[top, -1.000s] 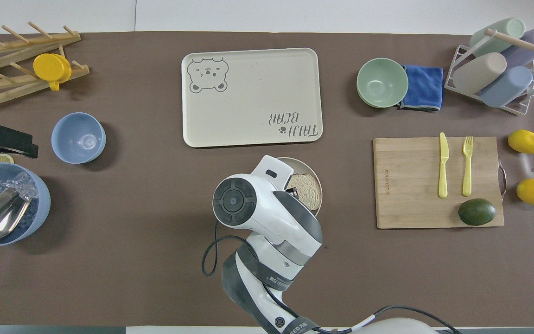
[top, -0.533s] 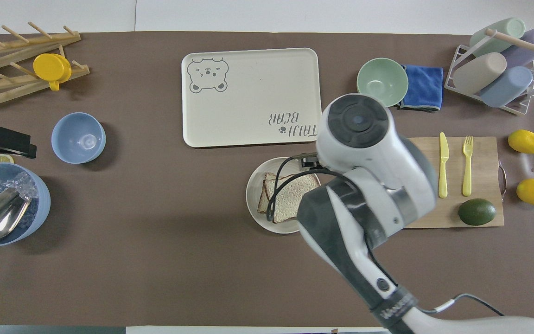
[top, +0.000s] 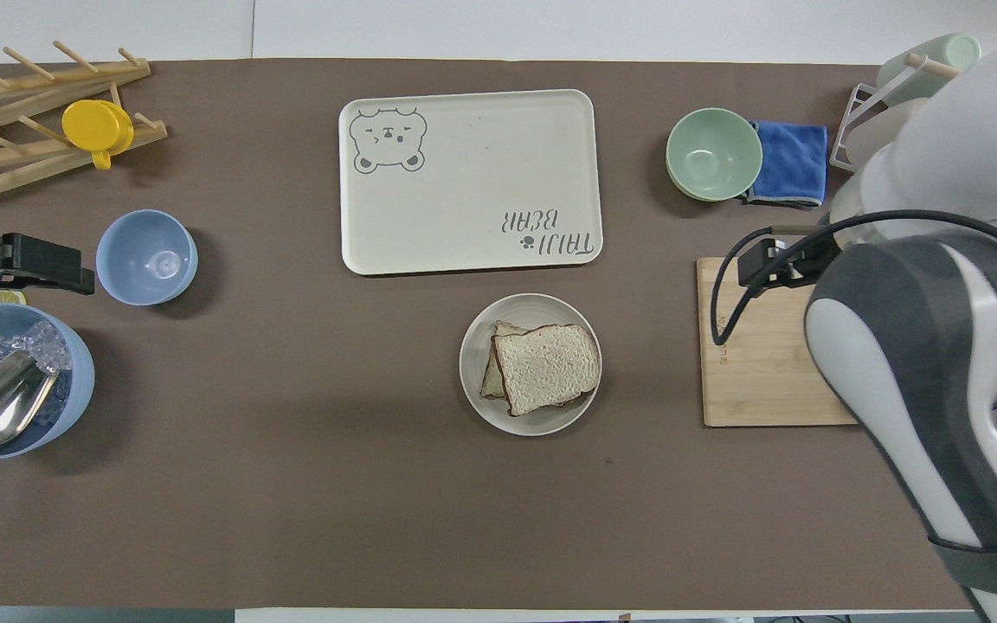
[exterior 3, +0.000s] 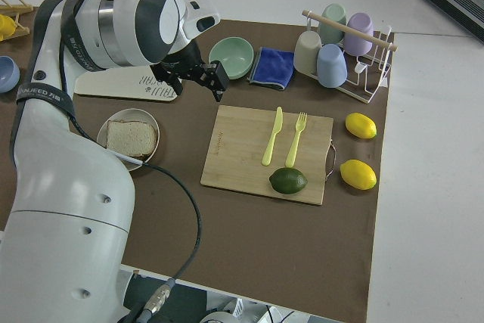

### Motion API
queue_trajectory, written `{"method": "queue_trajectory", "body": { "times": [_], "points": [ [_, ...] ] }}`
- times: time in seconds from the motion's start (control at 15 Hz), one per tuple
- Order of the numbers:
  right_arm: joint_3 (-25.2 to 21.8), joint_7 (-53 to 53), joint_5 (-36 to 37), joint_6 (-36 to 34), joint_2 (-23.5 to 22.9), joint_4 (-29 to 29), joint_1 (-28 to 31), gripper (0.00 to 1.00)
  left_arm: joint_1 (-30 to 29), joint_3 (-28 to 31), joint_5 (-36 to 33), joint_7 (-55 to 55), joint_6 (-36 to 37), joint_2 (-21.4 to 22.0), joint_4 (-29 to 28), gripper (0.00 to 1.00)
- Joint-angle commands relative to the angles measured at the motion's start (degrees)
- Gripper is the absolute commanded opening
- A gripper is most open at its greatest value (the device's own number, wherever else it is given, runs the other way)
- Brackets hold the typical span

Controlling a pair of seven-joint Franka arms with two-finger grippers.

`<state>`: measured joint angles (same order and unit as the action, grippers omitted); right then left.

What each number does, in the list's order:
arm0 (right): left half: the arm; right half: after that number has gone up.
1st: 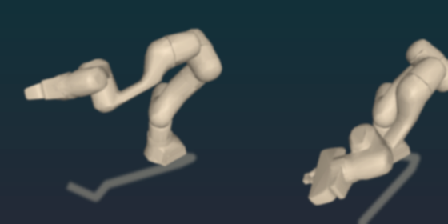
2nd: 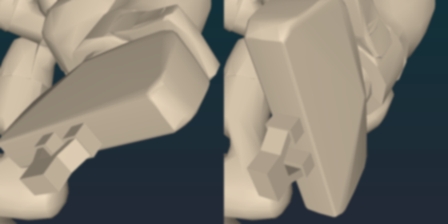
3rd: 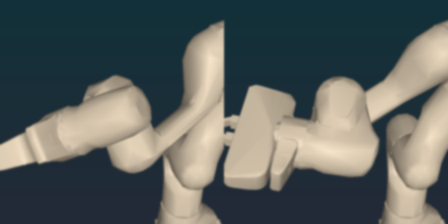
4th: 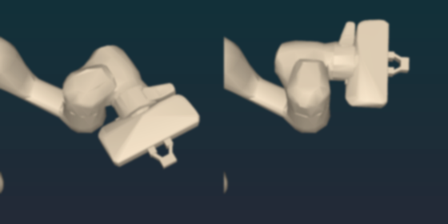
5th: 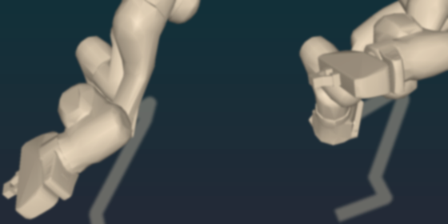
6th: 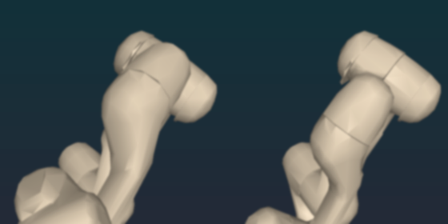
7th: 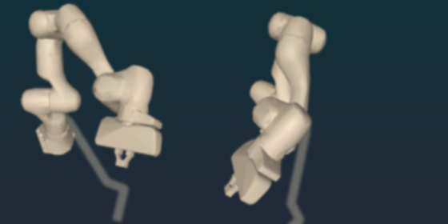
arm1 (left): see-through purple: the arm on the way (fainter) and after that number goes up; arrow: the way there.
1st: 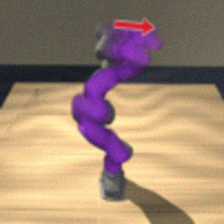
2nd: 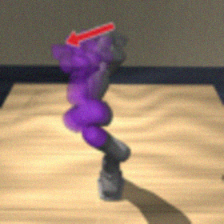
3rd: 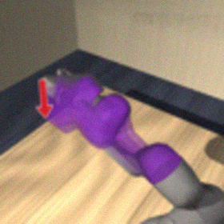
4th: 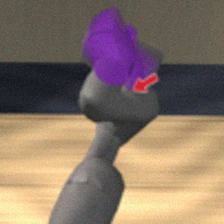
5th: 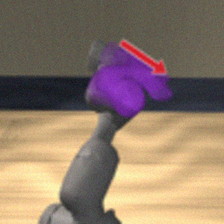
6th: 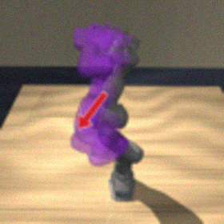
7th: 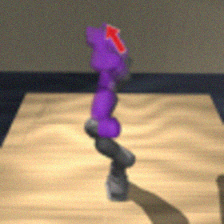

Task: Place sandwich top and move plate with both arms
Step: 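Withdraw the right gripper to the board while the left gripper reaches in, then grasp the rim of the white plate with the left gripper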

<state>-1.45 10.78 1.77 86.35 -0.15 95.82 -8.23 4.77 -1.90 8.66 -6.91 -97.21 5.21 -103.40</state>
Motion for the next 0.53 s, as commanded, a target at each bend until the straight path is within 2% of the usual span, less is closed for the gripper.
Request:
{"method": "queue_trajectory", "body": {
  "times": [0.0, 0.13, 0.27, 0.47],
  "points": [
    [0.57, -5.67, -0.80, -1.80, 1.12, 0.94, 2.51, 1.00, 4.26, 0.06, 2.40, -2.84, -6.48, 1.74, -7.42, 1.00],
    [0.40, -6.12, -0.80, -1.80, 1.38, 1.64, 2.78, 1.00, 7.78, -0.03, 2.93, -5.13, -10.08, 1.91, -12.24, 1.00],
    [-1.70, -7.00, -0.89, -1.63, 2.52, 3.22, 2.70, 1.00, 11.12, 0.06, 6.00, -5.31, -15.79, 1.47, -15.86, 1.00],
    [-2.15, -7.27, -0.89, -0.05, 2.88, 4.11, 2.34, 1.00, 15.51, 0.06, 8.82, -7.14, -21.42, -3.35, -16.40, 1.00]
  ]
}}
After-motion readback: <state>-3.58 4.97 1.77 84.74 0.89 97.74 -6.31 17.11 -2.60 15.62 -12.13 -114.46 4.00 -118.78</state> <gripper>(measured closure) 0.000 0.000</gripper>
